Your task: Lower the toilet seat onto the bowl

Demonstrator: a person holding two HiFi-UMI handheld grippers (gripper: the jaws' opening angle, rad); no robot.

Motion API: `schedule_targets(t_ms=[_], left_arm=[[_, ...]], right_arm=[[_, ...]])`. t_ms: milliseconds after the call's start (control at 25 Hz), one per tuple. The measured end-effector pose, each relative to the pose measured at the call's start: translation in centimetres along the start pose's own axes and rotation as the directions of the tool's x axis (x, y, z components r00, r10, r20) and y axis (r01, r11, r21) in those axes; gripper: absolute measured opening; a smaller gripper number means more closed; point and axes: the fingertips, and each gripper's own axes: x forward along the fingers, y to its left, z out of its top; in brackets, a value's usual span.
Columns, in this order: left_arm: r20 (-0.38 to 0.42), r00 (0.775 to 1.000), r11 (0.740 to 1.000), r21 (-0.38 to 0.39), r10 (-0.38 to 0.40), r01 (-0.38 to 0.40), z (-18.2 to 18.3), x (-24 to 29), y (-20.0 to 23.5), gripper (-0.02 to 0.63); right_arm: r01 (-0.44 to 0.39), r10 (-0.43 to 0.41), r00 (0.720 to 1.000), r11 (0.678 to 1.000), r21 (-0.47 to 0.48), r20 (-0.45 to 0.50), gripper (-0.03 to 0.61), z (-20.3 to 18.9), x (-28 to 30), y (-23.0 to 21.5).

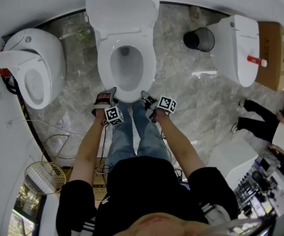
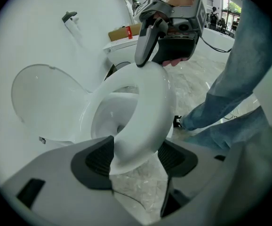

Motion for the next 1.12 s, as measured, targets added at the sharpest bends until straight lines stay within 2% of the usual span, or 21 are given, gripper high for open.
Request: schedule_targets(t_ms=[120, 200, 280, 320, 360, 400, 440, 480, 520, 560, 600, 640, 680, 720, 760, 800, 840, 920, 1120], left_arm=[[-0.001, 1.0, 1.0, 0.007, 0.0, 0.0, -0.1, 0.2, -0.2, 0.291], [-0.006, 1.0, 1.0, -0.016, 0.002, -0.002, -0.3, 0.0, -0.2, 0.293], [-0.02, 1.0, 0.993, -0.117, 0.006, -0.009, -1.4, -0.5, -0.1, 0.293], [-0.03, 1.0, 0.978, -0.209, 0.004, -0.01, -2.3, -0.9, 0.0, 0.293], [-0.036, 0.999, 0.944, -0.331, -0.008, -0.004, -3.4, -1.3, 0.0, 0.293], [-0.031, 0.999, 0.878, -0.478, -0.032, 0.014, -4.6, -1.7, -0.2, 0.293], [-0.005, 0.998, 0.77, -0.636, -0.067, 0.048, -5.7, -2.0, -0.5, 0.293], [0.046, 0.993, 0.615, -0.782, -0.105, 0.101, -6.5, -2.3, -0.7, 0.293], [0.125, 0.983, 0.422, -0.89, -0.135, 0.171, -6.8, -2.7, -0.9, 0.293], [0.226, 0.964, 0.21, -0.945, -0.142, 0.253, -6.8, -2.9, -1.0, 0.291], [0.335, 0.935, 0.002, -0.941, -0.118, 0.338, -6.4, -2.9, -1.1, 0.291], [0.429, 0.901, -0.178, -0.894, -0.068, 0.412, -6.0, -2.7, -1.1, 0.29], [0.494, 0.87, -0.319, -0.825, -0.003, 0.467, -5.6, -2.5, -0.8, 0.29], [0.53, 0.845, -0.418, -0.755, 0.064, 0.505, -5.3, -2.2, -0.3, 0.29], [0.546, 0.829, -0.484, -0.697, 0.123, 0.53, -5.1, -1.9, 0.3, 0.286], [0.547, 0.821, -0.526, -0.655, 0.164, 0.542, -4.9, -1.5, 0.7, 0.272], [0.54, 0.821, -0.552, -0.634, 0.186, 0.542, -4.7, -1.0, 0.9, 0.241], [0.514, 0.837, -0.574, -0.634, 0.189, 0.518, -4.3, 0.1, 0.8, 0.151], [0.466, 0.87, -0.599, -0.654, 0.164, 0.463, -4.6, 1.8, -0.4, 0.149]], right_arm=[[-0.027, 0.026, 1.0, 0.999, 0.035, 0.01, 0.156, 0.2, 0.7, -0.6], [-0.014, 0.013, 1.0, 0.999, 0.049, 0.006, 0.155, 0.1, 0.5, -0.6], [-0.007, 0.007, 1.0, 0.998, 0.06, 0.001, 0.155, 0.0, 0.6, -1.1], [-0.005, 0.005, 1.0, 0.998, 0.063, -0.004, 0.155, -0.1, 0.8, -1.4], [0.0, 0.0, 1.0, 0.998, 0.064, -0.008, 0.155, -0.2, 0.8, -1.7], [0.006, -0.006, 1.0, 0.998, 0.064, -0.009, 0.155, -0.2, 0.8, -1.8], [0.013, -0.013, 1.0, 0.998, 0.066, -0.007, 0.155, -0.2, 0.8, -1.7], [0.022, -0.021, 1.0, 0.997, 0.069, -0.004, 0.155, -0.2, 0.7, -1.6], [0.028, -0.028, 1.0, 0.997, 0.071, -0.001, 0.155, -0.2, 0.7, -1.7], [0.03, -0.03, 1.0, 0.997, 0.071, 0.002, 0.155, -0.1, 0.8, -1.8], [0.027, -0.027, 1.0, 0.997, 0.07, 0.006, 0.155, -0.1, 0.9, -2.0], [0.022, -0.023, 1.0, 0.998, 0.066, 0.008, 0.155, 0.0, 1.0, -2.1], [0.022, -0.022, 1.0, 0.998, 0.064, 0.01, 0.155, -0.1, 1.1, -2.2], [0.028, -0.028, 1.0, 0.998, 0.065, 0.011, 0.155, -0.2, 1.2, -2.3], [0.039, -0.04, 0.999, 0.997, 0.067, 0.012, 0.155, -0.3, 1.1, -2.3], [0.05, -0.051, 0.999, 0.996, 0.069, 0.012, 0.155, -0.4, 1.1, -2.3], [0.056, -0.057, 0.998, 0.996, 0.071, 0.012, 0.156, -0.4, 1.1, -2.4], [0.053, -0.054, 0.998, 0.996, 0.065, 0.014, 0.158, -0.3, 1.4, -2.8], [0.091, -0.092, 0.995, 0.995, 0.043, 0.023, 0.161, -0.5, 2.3, -4.7]])
